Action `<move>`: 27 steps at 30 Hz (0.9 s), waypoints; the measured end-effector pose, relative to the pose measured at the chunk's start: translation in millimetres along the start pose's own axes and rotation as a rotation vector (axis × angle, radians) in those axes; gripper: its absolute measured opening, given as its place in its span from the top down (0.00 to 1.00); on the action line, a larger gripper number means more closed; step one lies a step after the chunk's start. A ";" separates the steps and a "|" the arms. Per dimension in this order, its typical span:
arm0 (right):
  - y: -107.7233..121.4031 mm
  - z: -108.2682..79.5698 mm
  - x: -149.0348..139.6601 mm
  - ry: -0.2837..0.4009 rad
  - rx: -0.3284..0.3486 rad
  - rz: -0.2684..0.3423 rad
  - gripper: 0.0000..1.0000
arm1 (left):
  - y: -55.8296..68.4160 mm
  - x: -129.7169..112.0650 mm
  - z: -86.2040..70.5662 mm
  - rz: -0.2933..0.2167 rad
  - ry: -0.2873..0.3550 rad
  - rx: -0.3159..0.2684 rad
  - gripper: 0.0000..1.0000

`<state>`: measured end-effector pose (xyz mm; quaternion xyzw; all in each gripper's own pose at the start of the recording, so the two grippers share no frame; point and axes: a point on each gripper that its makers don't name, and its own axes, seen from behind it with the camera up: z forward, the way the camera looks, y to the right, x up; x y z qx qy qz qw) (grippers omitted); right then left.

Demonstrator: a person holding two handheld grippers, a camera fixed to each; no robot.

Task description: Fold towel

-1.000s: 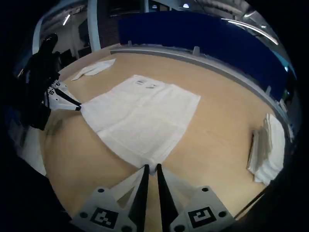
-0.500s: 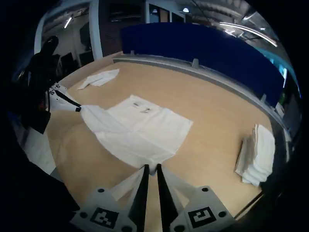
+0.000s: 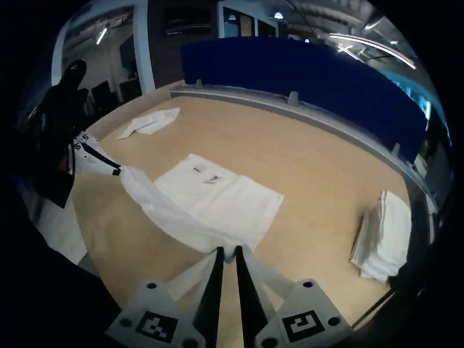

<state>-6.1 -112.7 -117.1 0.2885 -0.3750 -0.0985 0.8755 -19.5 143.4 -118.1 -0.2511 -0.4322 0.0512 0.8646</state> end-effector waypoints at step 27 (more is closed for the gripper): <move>77.4 104.4 37.8 -0.025 -0.043 0.081 0.84 | -59.5 48.9 104.2 0.006 -0.065 0.017 0.90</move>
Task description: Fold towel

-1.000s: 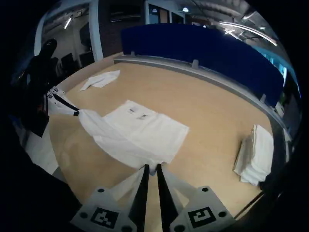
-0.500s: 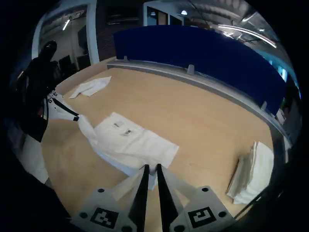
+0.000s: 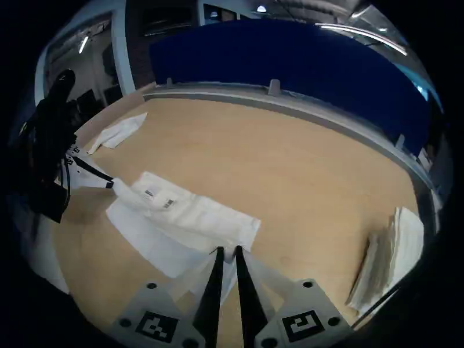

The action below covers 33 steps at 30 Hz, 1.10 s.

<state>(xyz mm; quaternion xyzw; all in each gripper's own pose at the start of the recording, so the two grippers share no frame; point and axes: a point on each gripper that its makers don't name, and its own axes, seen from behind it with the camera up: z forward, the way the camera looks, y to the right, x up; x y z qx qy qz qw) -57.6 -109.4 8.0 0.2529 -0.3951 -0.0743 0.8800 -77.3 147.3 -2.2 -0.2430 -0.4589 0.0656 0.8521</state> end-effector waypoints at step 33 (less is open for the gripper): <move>22.3 31.7 -15.2 -0.016 -0.085 0.063 0.25 | -37.7 27.4 27.7 0.118 0.039 0.087 0.14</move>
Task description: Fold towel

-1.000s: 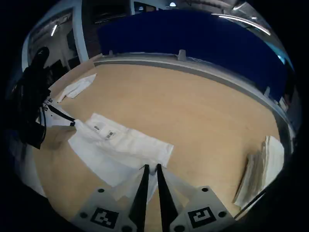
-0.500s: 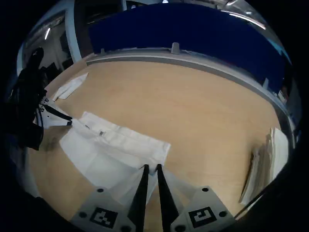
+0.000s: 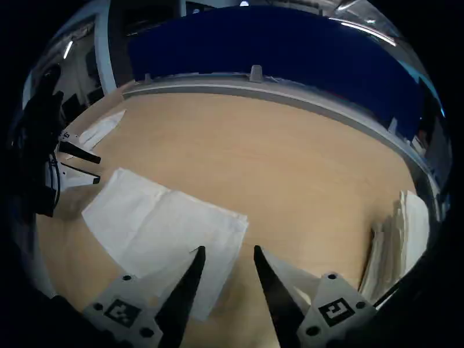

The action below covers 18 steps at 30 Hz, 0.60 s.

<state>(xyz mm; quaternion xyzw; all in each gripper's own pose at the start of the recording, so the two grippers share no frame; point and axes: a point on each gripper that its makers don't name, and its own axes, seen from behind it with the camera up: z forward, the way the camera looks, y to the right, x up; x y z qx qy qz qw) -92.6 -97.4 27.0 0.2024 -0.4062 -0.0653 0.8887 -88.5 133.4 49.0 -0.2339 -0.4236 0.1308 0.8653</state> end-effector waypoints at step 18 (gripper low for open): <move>2.1 -18.7 3.4 0.032 -0.001 -0.003 0.02 | -5.2 -5.2 -26.1 -0.066 0.041 0.047 0.02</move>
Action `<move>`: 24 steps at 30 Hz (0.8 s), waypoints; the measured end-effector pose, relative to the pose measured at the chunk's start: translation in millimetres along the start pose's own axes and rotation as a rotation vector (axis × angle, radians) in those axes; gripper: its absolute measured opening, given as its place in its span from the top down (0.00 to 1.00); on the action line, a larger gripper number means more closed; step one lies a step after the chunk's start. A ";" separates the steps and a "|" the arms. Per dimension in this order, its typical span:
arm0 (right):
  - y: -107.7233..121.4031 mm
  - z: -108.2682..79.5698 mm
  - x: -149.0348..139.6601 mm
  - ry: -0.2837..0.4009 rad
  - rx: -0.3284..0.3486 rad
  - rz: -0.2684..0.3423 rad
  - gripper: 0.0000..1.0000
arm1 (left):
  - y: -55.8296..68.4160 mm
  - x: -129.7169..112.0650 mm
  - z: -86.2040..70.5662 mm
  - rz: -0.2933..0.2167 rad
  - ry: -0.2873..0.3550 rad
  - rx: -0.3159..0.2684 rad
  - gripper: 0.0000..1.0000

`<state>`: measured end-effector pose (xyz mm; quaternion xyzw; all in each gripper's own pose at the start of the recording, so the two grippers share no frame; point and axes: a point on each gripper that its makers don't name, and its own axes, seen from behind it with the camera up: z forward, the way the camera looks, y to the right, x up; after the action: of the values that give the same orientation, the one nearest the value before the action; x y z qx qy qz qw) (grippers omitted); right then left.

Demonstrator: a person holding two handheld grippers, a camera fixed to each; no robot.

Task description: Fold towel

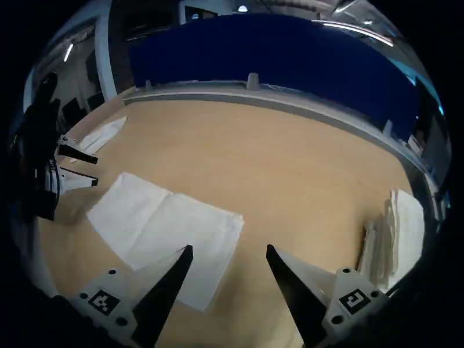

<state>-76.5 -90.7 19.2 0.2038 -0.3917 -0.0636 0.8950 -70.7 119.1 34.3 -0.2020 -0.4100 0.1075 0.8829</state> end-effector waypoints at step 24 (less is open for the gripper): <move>-32.5 -27.1 -16.9 -0.029 0.112 -0.132 0.02 | -4.5 -101.8 -102.3 -0.251 -0.015 0.142 0.02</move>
<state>-66.9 -107.1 -22.2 0.2782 -0.3932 -0.1032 0.8703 -57.4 51.4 -92.5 -0.0854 -0.4299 0.0263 0.8984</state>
